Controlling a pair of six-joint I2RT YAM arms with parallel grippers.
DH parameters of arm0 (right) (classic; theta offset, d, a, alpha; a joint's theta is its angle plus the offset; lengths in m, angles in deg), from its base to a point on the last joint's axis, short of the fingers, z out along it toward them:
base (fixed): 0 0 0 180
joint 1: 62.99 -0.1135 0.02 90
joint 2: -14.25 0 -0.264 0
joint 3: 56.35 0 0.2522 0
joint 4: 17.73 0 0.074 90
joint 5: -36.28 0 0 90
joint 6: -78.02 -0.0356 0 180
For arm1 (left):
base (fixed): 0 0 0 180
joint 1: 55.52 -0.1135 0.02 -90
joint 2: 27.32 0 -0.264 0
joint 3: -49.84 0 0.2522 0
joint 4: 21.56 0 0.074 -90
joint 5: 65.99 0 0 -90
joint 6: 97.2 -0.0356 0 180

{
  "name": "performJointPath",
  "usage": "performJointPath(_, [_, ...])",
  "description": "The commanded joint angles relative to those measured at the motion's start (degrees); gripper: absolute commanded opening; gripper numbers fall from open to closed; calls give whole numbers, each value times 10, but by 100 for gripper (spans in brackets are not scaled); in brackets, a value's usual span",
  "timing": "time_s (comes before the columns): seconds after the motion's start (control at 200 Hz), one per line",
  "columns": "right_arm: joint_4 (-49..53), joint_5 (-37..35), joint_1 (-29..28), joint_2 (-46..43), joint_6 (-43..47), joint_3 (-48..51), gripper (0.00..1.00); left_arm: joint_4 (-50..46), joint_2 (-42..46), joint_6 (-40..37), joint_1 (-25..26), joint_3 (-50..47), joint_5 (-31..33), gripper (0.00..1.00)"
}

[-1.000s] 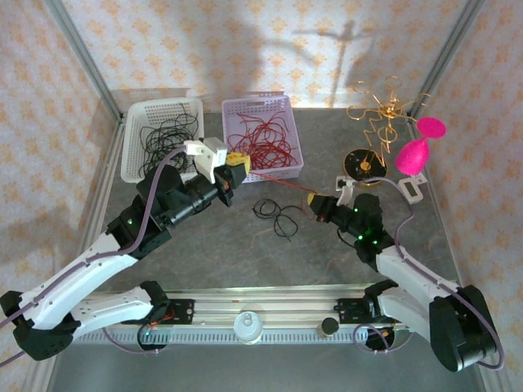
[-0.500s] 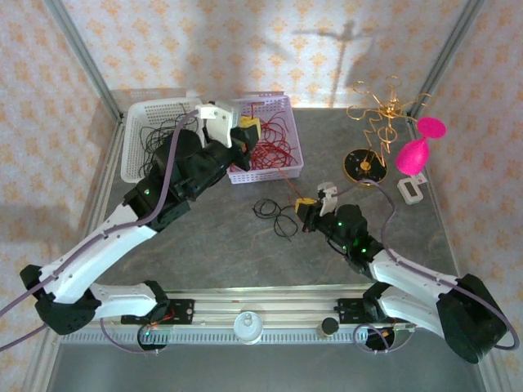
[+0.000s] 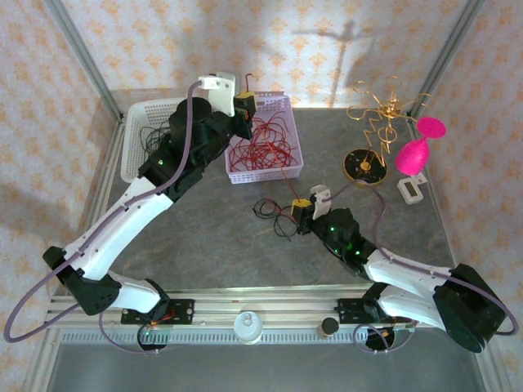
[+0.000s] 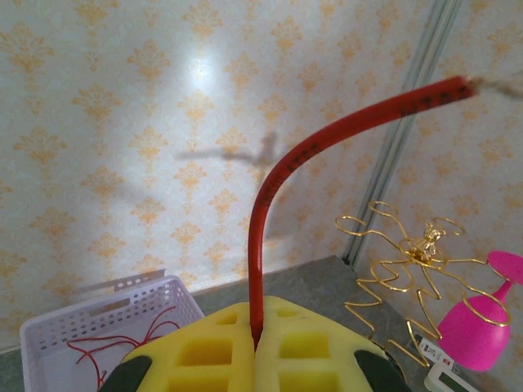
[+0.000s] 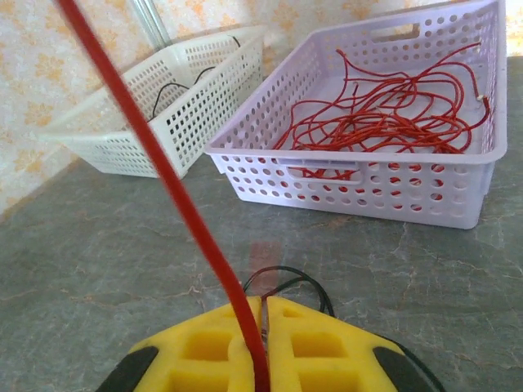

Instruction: Untangle the cables

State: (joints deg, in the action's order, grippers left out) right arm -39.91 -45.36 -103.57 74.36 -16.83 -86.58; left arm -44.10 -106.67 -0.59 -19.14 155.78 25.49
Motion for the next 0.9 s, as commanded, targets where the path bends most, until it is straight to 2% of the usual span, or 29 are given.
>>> performJointPath(0.0, [46, -36, -1, 5, 15, 18, 8, 70, 11, 2, -12, 48, 7, 0])
performJointPath(0.31, [44, -26, -1, -3, 29, -43, 24, 84, -28, -12, -20, 63, -13, 0])
performJointPath(0.561, [97, -56, 1, -5, 25, -94, 23, 98, -69, -18, -39, 95, -28, 0])
performJointPath(0.676, [120, -67, 4, -11, 5, -117, 23, 133, -84, -27, -50, 101, -38, 0])
performJointPath(0.896, [147, -55, 4, -66, -48, -99, 27, 161, -139, -29, -70, 165, -38, 0])
